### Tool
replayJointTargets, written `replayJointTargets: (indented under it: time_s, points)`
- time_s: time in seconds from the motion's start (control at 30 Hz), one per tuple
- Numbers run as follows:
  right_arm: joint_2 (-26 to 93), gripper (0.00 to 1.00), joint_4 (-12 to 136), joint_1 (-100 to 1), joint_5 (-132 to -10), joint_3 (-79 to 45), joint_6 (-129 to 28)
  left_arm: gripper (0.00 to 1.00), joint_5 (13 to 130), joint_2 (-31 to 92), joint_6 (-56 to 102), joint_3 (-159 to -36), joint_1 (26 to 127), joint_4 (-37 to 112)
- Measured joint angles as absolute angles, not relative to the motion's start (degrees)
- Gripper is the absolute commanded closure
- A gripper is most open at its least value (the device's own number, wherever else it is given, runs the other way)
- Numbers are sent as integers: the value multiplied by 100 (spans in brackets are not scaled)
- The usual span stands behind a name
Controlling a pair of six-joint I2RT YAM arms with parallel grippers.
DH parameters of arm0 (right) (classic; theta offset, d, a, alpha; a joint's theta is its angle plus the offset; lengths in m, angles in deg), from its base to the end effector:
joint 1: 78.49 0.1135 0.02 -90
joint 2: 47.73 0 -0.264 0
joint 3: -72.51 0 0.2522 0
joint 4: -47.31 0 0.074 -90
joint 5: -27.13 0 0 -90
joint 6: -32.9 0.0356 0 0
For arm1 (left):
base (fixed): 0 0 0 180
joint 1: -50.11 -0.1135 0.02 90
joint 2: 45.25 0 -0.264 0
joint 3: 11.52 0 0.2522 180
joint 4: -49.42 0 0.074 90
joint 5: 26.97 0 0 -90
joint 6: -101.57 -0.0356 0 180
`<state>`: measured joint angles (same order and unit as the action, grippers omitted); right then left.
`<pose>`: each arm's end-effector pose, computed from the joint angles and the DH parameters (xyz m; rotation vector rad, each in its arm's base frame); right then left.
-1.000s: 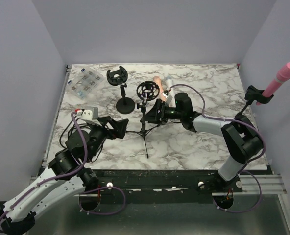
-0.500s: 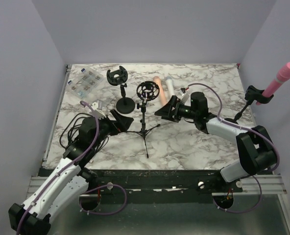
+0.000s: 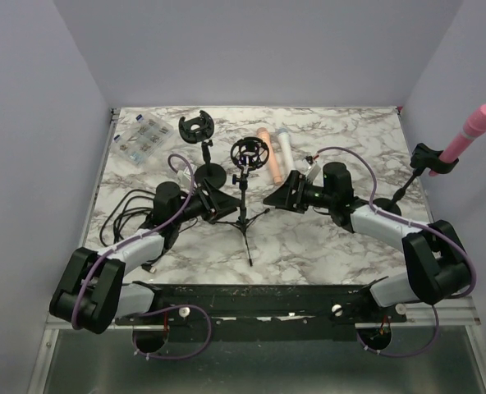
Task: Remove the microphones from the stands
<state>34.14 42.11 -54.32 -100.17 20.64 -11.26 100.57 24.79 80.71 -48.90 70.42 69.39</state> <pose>0.2594 0.1400 0.2058 -0.0518 2.2072 1.3884 0.2194 -0.1043 0.2031 -0.3350 2.0664 -1.6248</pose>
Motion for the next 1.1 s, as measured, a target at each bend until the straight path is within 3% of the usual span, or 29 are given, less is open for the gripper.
replayJointTargets:
  time_s: [0.23,0.53,0.77,1.1]
  points:
    - [3418,13,4143,-5432,-10122,2268,-1161,48,10258,2779,8261,-4877,7042,7442]
    - [3212,14,3853,-4938,-9621,2799,-1858,63,10228,2923,8204,-5159,7134,6933]
    - [2806,16,3592,-4088,-8660,3107,-2336,99,10016,2803,8054,-5583,7237,5838]
    - [2349,17,3531,-3636,-7680,3214,-2854,100,9115,2744,7516,-7036,7368,2697]
